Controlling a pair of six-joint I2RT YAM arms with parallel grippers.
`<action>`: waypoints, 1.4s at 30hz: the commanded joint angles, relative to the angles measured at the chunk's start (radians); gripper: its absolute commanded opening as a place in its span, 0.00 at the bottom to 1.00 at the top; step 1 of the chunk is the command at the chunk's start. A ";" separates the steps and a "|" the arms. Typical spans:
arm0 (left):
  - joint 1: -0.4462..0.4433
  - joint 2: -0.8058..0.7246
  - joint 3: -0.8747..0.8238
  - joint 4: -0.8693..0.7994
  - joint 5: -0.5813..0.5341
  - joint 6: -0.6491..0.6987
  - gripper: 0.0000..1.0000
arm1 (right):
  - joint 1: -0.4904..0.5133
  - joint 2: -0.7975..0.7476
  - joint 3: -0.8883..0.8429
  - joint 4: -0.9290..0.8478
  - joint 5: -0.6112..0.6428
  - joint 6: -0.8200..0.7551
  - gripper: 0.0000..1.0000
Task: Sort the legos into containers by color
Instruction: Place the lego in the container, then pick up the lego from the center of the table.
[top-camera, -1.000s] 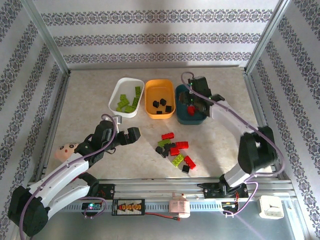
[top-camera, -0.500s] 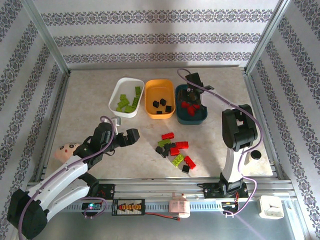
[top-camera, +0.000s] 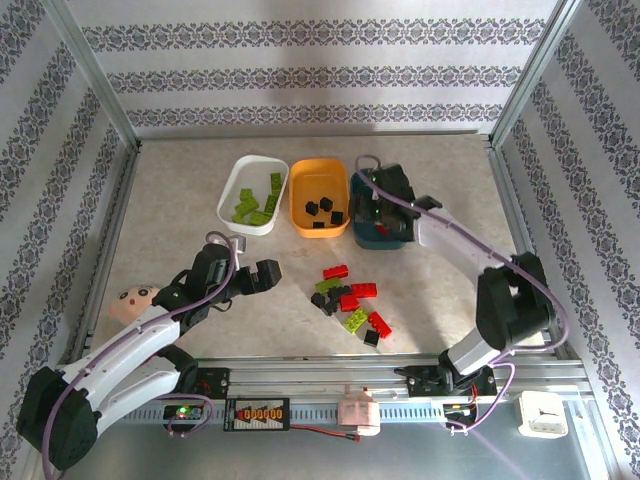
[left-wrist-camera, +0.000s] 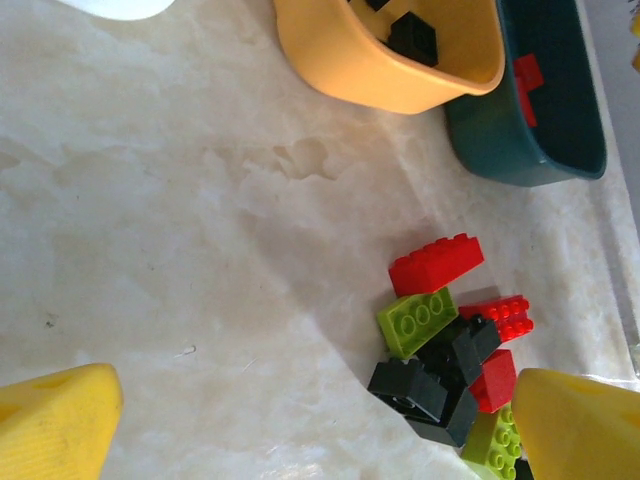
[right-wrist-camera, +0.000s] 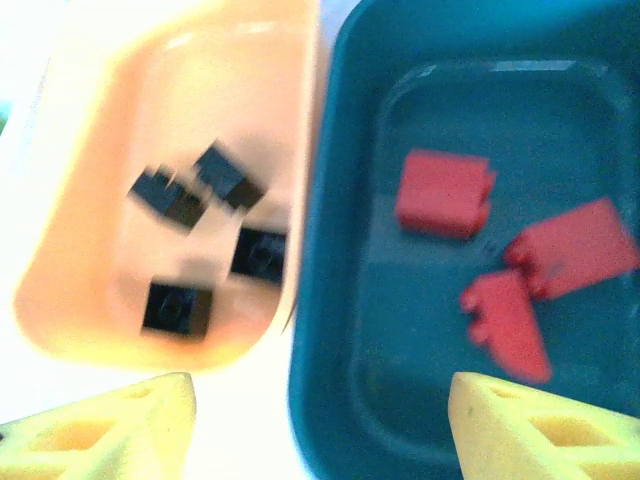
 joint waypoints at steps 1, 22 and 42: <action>-0.006 0.006 0.027 0.032 0.012 0.023 1.00 | 0.063 -0.054 -0.099 -0.005 -0.003 0.000 0.69; -0.006 -0.038 -0.024 0.038 -0.011 -0.005 1.00 | 0.360 0.195 -0.090 -0.014 0.154 0.048 0.83; -0.006 -0.032 -0.031 0.043 -0.029 -0.004 1.00 | 0.236 -0.047 -0.074 0.011 0.124 -0.013 0.50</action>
